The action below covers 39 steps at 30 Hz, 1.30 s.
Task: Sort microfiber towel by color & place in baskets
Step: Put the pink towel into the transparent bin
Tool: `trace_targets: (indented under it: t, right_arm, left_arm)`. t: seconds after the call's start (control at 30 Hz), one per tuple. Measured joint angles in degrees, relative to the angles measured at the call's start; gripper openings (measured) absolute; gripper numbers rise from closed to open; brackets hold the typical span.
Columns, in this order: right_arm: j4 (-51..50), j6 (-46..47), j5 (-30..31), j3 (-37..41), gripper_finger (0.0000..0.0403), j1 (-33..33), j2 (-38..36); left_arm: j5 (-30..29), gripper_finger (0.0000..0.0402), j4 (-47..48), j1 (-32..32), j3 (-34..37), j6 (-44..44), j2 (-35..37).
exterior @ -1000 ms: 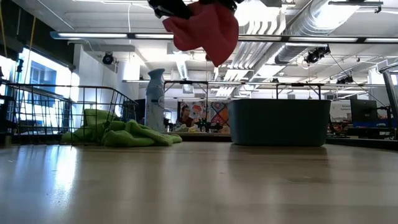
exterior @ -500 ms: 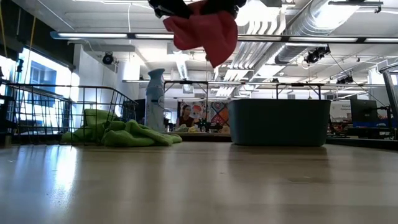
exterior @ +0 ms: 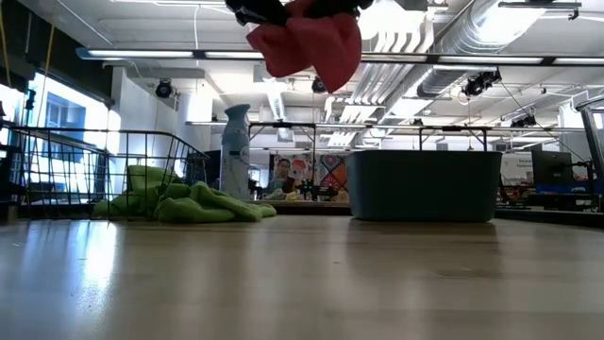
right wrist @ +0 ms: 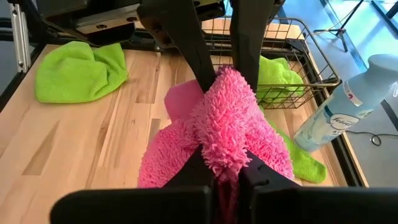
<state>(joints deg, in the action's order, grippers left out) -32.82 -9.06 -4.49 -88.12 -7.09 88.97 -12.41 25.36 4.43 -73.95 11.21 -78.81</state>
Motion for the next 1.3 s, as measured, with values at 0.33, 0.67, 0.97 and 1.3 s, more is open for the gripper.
trace_targets:
  t: [0.33, 0.67, 0.97, 1.3]
  right_arm:
    - [0.0, 0.0, 0.0, 0.0, 0.0002, 0.0, 0.0]
    - [0.1, 0.0, 0.0, 0.0, 0.0001, 0.0, 0.0]
    - [0.1, -0.4, 0.0, 0.0, 0.0000, -0.1, -0.2]
    - [-0.2, -2.4, 0.0, 0.0, 0.0000, -0.9, -1.8]
  left_arm:
    - [-0.6, 0.0089, 0.0, 0.1, 0.0, 0.6, 0.0]
    - [-0.3, 0.0185, 9.7, 1.2, -2.9, -5.9, -0.1]
    - [1.8, 0.0266, 18.2, 1.2, -7.8, -9.2, -0.1]
    - [10.4, 0.0284, 21.2, 1.2, -8.9, -13.1, 1.5]
